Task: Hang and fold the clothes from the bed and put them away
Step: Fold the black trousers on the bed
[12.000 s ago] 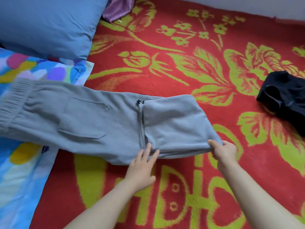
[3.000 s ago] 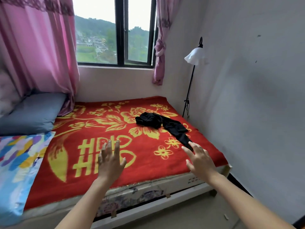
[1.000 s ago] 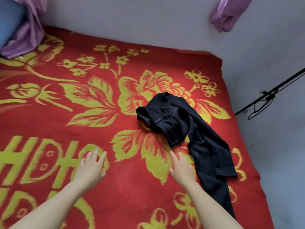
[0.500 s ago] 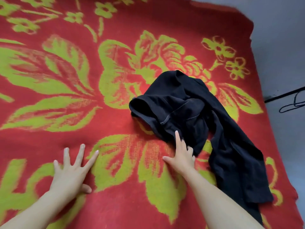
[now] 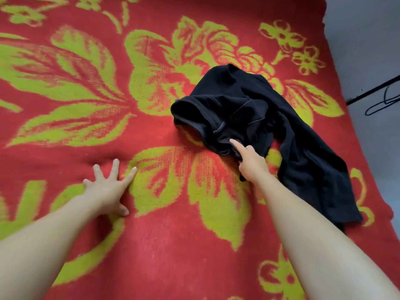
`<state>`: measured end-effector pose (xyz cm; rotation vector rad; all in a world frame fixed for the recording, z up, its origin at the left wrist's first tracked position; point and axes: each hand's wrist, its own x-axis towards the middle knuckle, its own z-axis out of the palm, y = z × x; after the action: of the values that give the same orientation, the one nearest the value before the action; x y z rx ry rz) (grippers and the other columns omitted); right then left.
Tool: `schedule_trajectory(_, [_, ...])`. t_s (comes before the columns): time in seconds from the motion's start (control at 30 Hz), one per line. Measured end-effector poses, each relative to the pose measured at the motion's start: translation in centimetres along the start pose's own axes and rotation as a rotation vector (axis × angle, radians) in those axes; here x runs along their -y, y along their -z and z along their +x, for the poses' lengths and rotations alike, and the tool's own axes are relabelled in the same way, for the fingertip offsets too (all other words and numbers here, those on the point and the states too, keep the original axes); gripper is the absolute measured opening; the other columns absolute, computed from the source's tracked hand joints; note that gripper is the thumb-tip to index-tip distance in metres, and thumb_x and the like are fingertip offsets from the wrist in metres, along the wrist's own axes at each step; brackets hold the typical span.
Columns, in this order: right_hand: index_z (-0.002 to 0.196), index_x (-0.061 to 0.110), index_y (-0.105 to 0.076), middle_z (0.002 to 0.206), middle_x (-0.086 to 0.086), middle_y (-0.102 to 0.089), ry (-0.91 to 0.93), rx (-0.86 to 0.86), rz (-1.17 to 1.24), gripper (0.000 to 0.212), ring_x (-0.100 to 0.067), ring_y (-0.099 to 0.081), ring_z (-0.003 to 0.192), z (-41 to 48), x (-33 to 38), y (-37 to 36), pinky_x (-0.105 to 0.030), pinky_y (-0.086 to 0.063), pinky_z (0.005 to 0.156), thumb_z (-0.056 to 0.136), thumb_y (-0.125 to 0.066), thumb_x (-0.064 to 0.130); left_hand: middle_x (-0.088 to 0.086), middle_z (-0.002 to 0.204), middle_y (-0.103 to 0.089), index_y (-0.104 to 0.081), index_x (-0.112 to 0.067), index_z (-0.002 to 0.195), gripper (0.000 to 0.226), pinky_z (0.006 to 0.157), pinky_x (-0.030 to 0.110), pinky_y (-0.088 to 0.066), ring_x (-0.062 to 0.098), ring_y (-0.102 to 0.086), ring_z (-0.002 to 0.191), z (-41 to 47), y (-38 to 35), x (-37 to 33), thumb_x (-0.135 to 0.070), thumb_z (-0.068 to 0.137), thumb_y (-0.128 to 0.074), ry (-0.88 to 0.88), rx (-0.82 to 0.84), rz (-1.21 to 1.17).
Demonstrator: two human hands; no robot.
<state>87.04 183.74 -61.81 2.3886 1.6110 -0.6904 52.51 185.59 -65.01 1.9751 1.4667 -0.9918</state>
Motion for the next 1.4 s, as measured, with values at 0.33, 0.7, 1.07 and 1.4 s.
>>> schedule_trajectory(0.33, [0.143, 0.044, -0.028, 0.142, 0.003, -0.045, 0.093, 0.425, 0.089, 0.078, -0.021, -0.051, 0.120, -26.0, 0.3, -3.8, -0.029, -0.042, 0.093, 0.083, -0.032, -0.005, 0.018, 0.156, 0.015, 0.027, -0.019, 0.142, 0.109, 0.117, 0.044, -0.014, 0.035, 0.004, 0.145, -18.1, -12.0, -6.8, -0.058, 0.084, -0.056, -0.031, -0.198, -0.186])
schedule_trajectory(0.7, [0.131, 0.034, -0.052, 0.128, 0.007, -0.054, 0.195, 0.449, 0.102, 0.065, -0.006, -0.046, 0.053, -41.5, 0.1, 11.6, -0.023, -0.039, 0.043, 0.083, -0.036, -0.007, 0.014, 0.155, 0.022, 0.040, -0.022, 0.129, 0.128, 0.115, 0.049, -0.004, 0.032, 0.014, 0.144, -33.0, -11.5, -7.8, -0.058, 0.071, -0.069, -0.218, -0.441, -0.169])
schedule_trajectory(1.07, [0.103, 0.036, -0.064, 0.123, -0.003, -0.060, 0.258, -0.078, 0.767, 0.038, -0.022, -0.056, 0.114, -54.0, 0.2, 26.3, -0.040, -0.045, 0.100, 0.092, -0.051, 0.002, 0.010, 0.151, 0.032, 0.051, -0.036, 0.123, 0.134, 0.116, 0.047, 0.000, 0.027, 0.010, 0.146, -41.7, -11.7, -14.2, -0.072, 0.064, -0.064, -0.559, -0.602, -0.283])
schedule_trajectory(1.4, [0.109, 0.016, -0.052, 0.094, 0.000, -0.058, 0.188, -0.445, 1.238, 0.022, -0.013, -0.054, 0.070, -57.4, 1.5, 31.9, -0.024, -0.044, 0.056, 0.092, -0.052, 0.003, 0.015, 0.150, -0.017, 0.005, -0.026, 0.146, 0.119, 0.106, 0.043, -0.021, 0.031, -0.018, 0.139, -48.8, -2.7, -13.5, -0.070, 0.061, -0.066, -0.850, -1.162, -0.602])
